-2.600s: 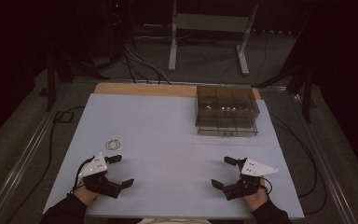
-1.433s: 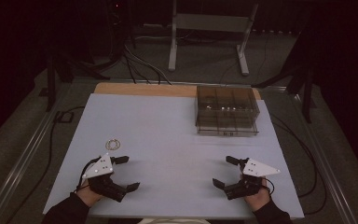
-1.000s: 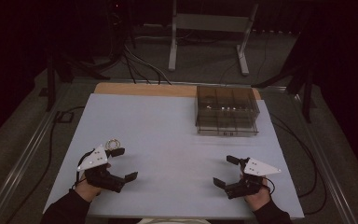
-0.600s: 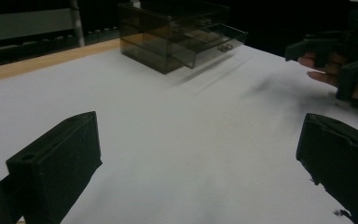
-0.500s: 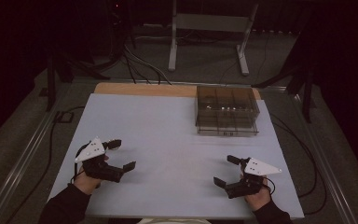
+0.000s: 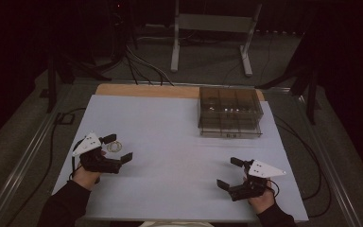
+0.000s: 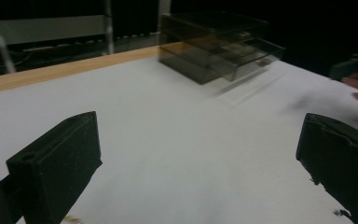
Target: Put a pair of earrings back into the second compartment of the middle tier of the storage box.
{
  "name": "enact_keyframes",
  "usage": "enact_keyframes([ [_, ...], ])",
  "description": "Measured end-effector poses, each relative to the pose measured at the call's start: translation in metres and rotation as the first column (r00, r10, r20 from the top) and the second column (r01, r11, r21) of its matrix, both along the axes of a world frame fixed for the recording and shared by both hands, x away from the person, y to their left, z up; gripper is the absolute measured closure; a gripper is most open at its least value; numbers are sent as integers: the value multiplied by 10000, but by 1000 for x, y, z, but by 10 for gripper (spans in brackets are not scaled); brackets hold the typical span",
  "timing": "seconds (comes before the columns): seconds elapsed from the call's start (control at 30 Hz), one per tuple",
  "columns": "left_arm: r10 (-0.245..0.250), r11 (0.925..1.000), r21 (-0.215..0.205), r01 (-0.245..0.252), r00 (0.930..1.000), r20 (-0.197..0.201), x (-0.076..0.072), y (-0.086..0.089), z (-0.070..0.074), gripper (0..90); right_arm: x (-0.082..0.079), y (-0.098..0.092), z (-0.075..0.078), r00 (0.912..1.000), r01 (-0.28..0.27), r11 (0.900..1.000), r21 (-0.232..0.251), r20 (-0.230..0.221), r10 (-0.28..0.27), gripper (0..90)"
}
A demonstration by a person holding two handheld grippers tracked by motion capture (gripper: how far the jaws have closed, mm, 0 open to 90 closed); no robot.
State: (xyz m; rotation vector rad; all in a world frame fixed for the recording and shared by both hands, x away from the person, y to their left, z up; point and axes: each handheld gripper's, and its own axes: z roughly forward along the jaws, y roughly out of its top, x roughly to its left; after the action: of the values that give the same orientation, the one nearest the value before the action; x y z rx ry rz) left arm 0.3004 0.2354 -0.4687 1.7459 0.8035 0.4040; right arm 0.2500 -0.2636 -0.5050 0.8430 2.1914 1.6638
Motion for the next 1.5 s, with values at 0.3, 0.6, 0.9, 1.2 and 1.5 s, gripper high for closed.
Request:
enact_keyframes([
  [0.3, 941, 9950, -298, -954, 9947, -418, 15, 18, -7, 8, 0, 0, 0, 10000, -6, 10000, 0, -26, 6, 0],
  [0.6, 1348, 9907, 306, -1323, 9854, -1040, 23, 28, -18, 8, 0, 0, 0, 10000, -14, 10000, -15, -67, 13, 0],
  [0.9, 1057, 9841, 1582, -803, 9816, -1593, 28, 26, -30, 8, 1, 0, 0, 9999, -34, 10000, -23, -142, 33, 0],
  [1.2, 1066, 9703, 2368, -484, 9651, -2393, 30, 23, -32, 108, 1, 0, -1, 9999, -38, 10000, -62, -149, 37, 0],
  [1.5, 1213, 9213, 3876, -300, 9694, -2135, 32, 11, -38, 206, 1, 0, -1, 9999, -44, 10000, -60, -162, 43, 0],
])
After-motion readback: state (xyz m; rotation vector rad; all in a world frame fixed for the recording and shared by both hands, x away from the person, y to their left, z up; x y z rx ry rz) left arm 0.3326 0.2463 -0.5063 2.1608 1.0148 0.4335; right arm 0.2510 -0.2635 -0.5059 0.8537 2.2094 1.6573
